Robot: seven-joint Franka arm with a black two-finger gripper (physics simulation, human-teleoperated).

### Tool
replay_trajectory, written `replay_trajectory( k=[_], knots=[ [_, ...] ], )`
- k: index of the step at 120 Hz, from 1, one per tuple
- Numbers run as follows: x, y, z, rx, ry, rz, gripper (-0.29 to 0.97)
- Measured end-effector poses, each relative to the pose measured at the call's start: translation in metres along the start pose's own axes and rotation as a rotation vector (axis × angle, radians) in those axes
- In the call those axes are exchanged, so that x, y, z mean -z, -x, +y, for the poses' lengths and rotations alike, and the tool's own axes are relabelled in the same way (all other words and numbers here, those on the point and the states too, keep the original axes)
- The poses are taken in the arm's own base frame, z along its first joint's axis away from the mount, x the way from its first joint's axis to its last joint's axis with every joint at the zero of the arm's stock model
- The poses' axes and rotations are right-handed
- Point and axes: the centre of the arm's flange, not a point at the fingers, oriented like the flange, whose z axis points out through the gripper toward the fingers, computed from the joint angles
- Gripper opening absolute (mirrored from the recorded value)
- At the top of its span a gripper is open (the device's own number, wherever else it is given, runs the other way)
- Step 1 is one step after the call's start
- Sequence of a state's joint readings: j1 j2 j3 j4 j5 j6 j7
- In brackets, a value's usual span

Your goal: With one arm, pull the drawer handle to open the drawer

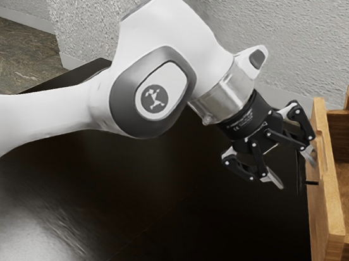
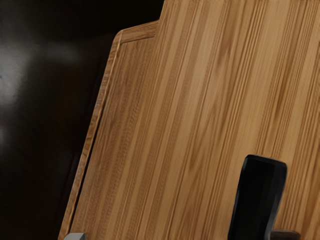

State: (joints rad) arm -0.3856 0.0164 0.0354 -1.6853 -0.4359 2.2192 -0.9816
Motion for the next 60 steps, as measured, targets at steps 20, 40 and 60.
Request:
replay_trajectory(
  k=[20, 40, 60],
  knots=[
    [0.009, -0.003, -0.01, 0.007, -0.006, 0.003, 0.33],
    [0.03, -0.007, -0.032, 0.029, -0.007, 0.016, 0.33],
    [0.043, -0.002, -0.049, 0.037, -0.005, 0.017, 0.32]
  ],
)
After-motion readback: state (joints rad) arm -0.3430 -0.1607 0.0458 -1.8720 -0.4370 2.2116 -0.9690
